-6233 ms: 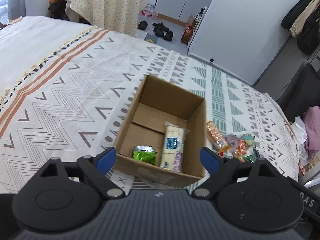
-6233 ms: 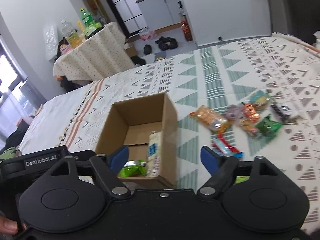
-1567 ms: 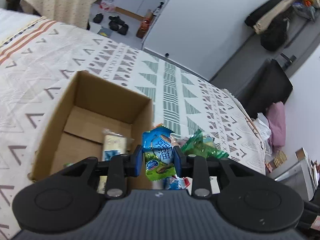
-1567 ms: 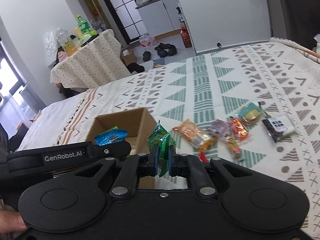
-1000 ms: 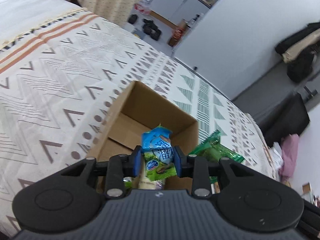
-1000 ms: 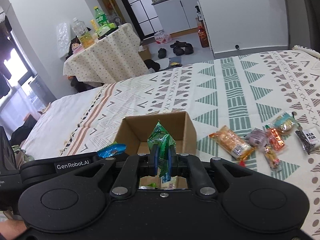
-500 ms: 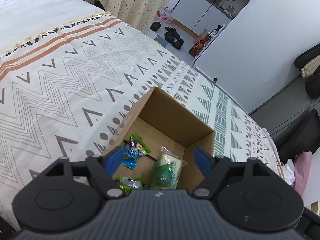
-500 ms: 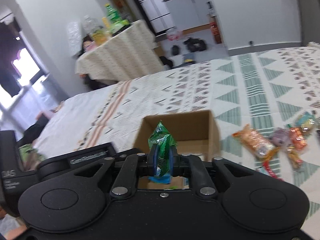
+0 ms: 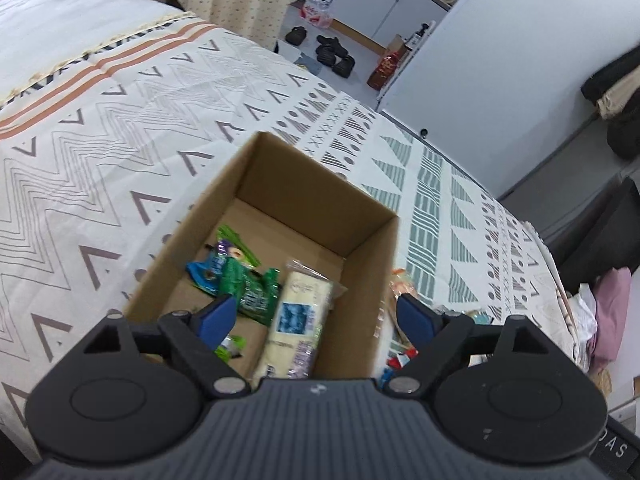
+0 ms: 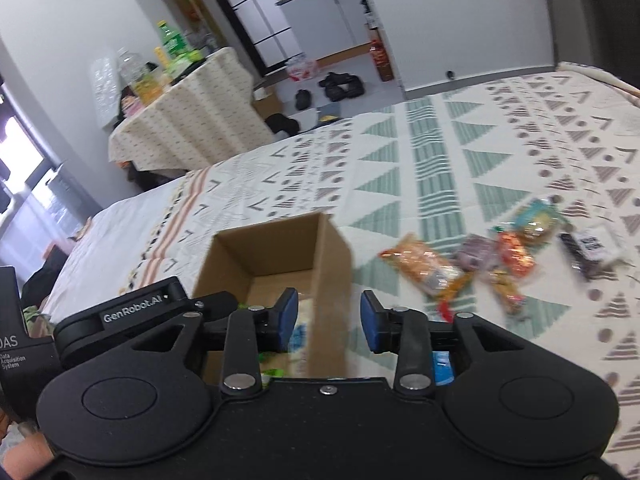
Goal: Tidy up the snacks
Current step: 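Withdraw both open tools from the box toward the remaining snacks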
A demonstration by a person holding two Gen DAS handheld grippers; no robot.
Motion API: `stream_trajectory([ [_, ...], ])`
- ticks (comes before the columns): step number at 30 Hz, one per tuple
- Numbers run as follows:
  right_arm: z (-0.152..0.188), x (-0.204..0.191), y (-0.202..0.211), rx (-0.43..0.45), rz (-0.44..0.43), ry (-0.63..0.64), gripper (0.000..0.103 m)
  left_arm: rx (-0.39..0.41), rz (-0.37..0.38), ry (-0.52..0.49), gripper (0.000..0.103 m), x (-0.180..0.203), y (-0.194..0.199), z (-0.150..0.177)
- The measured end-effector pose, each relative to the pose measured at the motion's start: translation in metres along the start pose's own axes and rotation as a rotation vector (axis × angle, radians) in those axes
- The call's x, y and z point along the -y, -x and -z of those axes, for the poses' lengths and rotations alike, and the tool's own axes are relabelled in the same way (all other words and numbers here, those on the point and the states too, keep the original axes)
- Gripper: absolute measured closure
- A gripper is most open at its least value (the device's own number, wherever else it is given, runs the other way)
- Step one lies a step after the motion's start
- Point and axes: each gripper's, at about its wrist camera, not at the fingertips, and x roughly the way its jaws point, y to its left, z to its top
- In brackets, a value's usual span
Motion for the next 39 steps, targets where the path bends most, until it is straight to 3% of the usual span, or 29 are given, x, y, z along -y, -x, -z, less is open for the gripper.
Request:
stream_trajectory([
  [7, 0.003, 0.038, 0.021, 0.024, 0.041, -0.048, 0.056, -0.009, 0.013, -0.069, 0.012, 0.034, 0.002, 0.019],
  [11, 0.004, 0.058, 0.035, 0.039, 0.054, -0.061, 0.045, -0.013, 0.022, -0.114, 0.012, 0.053, 0.002, 0.031],
  [26, 0.009, 0.14, 0.063, 0.067, 0.073, -0.15, 0.041, 0.0, -0.021, -0.296, 0.012, 0.111, -0.019, 0.073],
  [39, 0.01, 0.188, 0.052, 0.077, 0.079, -0.149, 0.022, -0.054, -0.063, -0.317, 0.016, 0.123, -0.062, 0.095],
])
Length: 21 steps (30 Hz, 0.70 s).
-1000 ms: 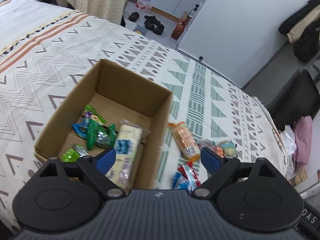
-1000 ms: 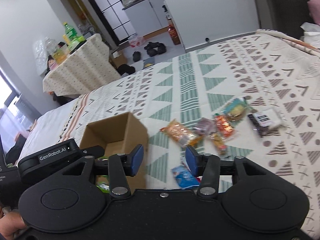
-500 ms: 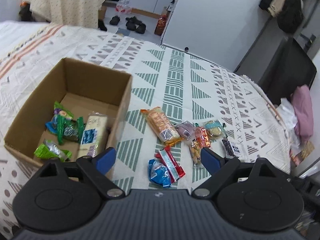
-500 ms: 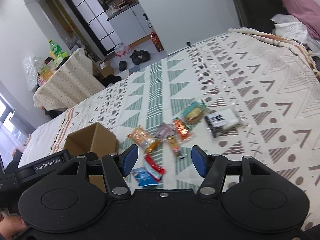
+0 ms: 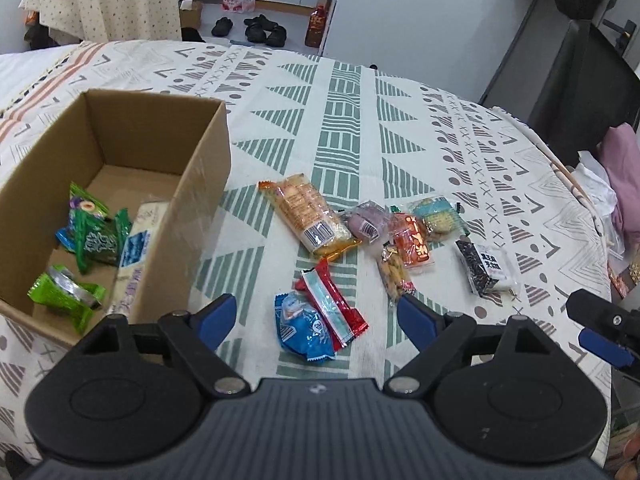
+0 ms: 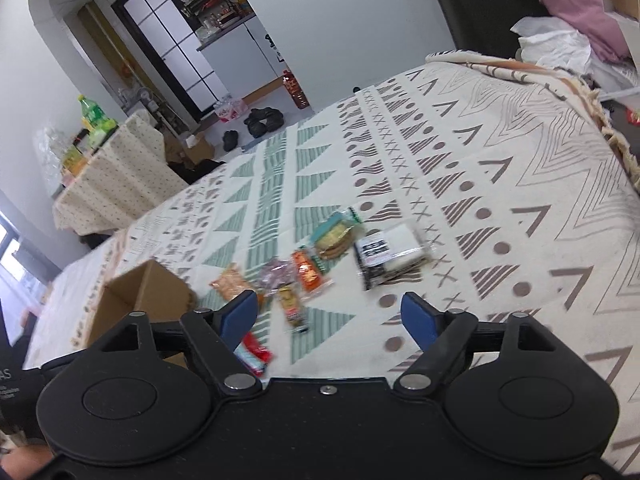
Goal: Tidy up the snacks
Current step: 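Withdraw both open tools from the box toward the remaining snacks, then grasp the blue wrapper with the left tool while the right tool grasps the black-and-white cake pack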
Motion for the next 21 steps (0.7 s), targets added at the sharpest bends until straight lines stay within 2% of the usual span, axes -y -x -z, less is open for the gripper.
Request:
stream_trajectory([
  [4, 0.0, 0.01, -0.011, 0.001, -0.005, -0.006, 0.019, -0.022, -0.013, 0.006, 0.022, 0.0, -0.011, 0.001],
  [6, 0.0, 0.014, -0.018, -0.004, -0.012, -0.01, 0.018, -0.04, -0.029, 0.004, 0.028, 0.0, -0.018, 0.005],
  [8, 0.0, 0.017, -0.024, 0.003, -0.022, -0.014, 0.017, -0.066, -0.029, 0.012, 0.038, -0.001, -0.027, 0.007],
  [11, 0.002, 0.021, -0.033, 0.037, -0.037, -0.004, 0.012, -0.079, -0.047, 0.016, 0.044, -0.002, -0.036, 0.007],
  [18, -0.001, 0.027, -0.058, 0.022, -0.04, 0.017, 0.012, -0.131, -0.067, 0.043, 0.059, -0.009, -0.057, 0.008],
  [19, -0.001, 0.028, -0.062, 0.016, -0.031, 0.022, 0.012, -0.131, -0.063, 0.04, 0.066, -0.008, -0.058, 0.007],
  [21, 0.0, 0.029, -0.069, 0.001, -0.016, 0.03, 0.012, -0.127, -0.066, 0.022, 0.07, -0.003, -0.061, 0.007],
])
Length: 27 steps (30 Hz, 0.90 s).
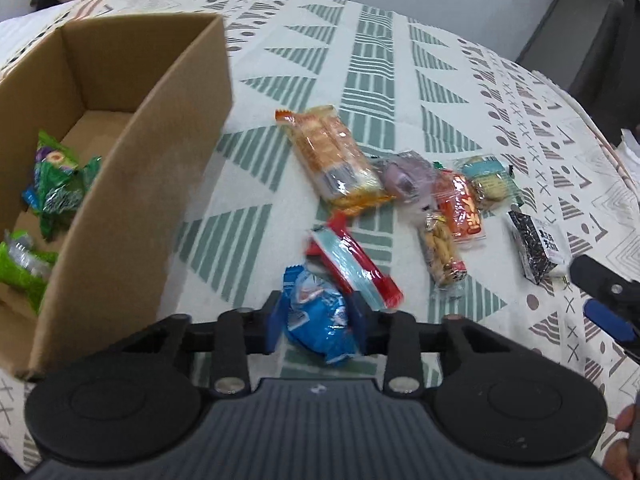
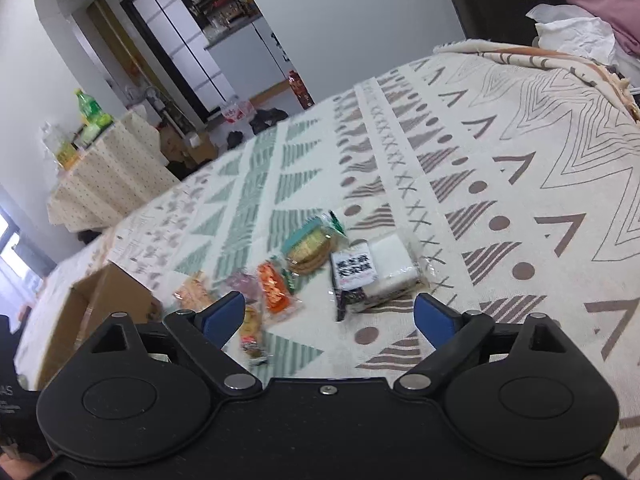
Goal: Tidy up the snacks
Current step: 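Grasp the blue wrapper with the left tool while the right tool grasps the black-and-white cake pack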
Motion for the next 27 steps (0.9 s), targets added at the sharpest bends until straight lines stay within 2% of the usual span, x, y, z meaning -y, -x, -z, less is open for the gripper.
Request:
stream_trajectory([
  [4, 0.001, 0.005, -0.014, -0.027, 0.004, -0.002, 0.012, 0.027, -0.013, 0.005, 0.075, 0.001, 0.001, 0.0],
  [13, -0.004, 0.002, -0.034, -0.026, 0.047, 0.04, 0.012, 0.089, -0.021, 0.036, 0.076, -0.004, 0.01, -0.009],
  [19, -0.011, 0.005, -0.044, -0.019, 0.106, 0.039, 0.011, 0.102, -0.01, 0.046, 0.076, -0.008, 0.017, -0.009],
  [23, -0.015, 0.003, -0.048, 0.0, 0.149, 0.065, 0.005, 0.107, -0.006, 0.052, 0.076, -0.011, 0.017, -0.01],
  [27, -0.02, -0.002, -0.054, 0.016, 0.173, 0.103, 0.003, 0.088, 0.003, 0.042, 0.076, -0.012, 0.011, -0.011],
])
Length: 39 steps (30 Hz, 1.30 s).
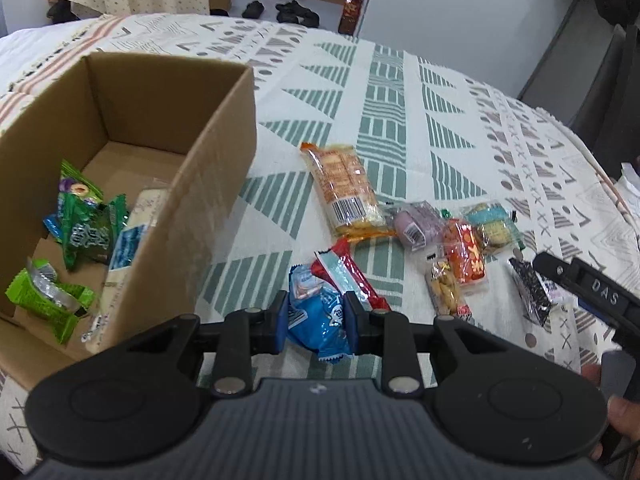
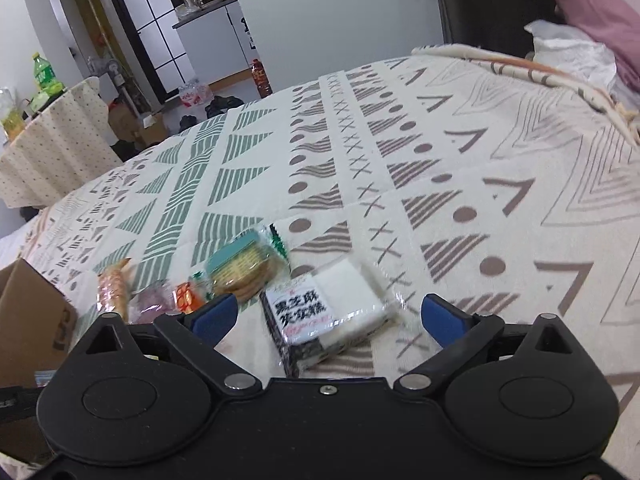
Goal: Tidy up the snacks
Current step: 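Grasp the blue wrapper with the left tool while the right tool grasps the black-and-white cake pack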
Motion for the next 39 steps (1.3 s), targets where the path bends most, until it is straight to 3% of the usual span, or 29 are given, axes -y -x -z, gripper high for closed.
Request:
stream_trajectory([
  [6, -0.006, -0.01, -0.007, 0.022, 0.028, 0.077, 0.0, 0.017, 0.0, 0.004, 0.076, -0.002, 0.0, -0.004],
  [10, -0.003, -0.01, -0.017, -0.026, 0.022, 0.095, 0.003, 0.017, 0.008, 0.02, 0.076, -0.004, 0.002, -0.006],
  [12, 0.003, -0.011, -0.022, -0.093, 0.026, 0.112, 0.025, 0.021, 0.016, 0.02, 0.076, -0.003, 0.005, -0.007],
  [14, 0.009, -0.019, -0.016, -0.097, 0.064, 0.19, 0.037, 0.026, 0.024, 0.018, 0.076, -0.004, 0.008, -0.008],
  [18, 0.013, -0.017, 0.0, -0.123, 0.023, 0.145, 0.044, 0.028, 0.051, 0.031, 0.076, -0.006, 0.017, -0.011],
  [27, 0.009, -0.036, 0.044, -0.091, 0.009, 0.105, 0.046, 0.086, 0.124, 0.067, 0.076, -0.019, 0.051, -0.02],
  [39, 0.008, -0.108, 0.084, -0.041, -0.057, 0.155, 0.045, 0.17, 0.153, 0.172, 0.076, -0.069, 0.081, -0.051],
])
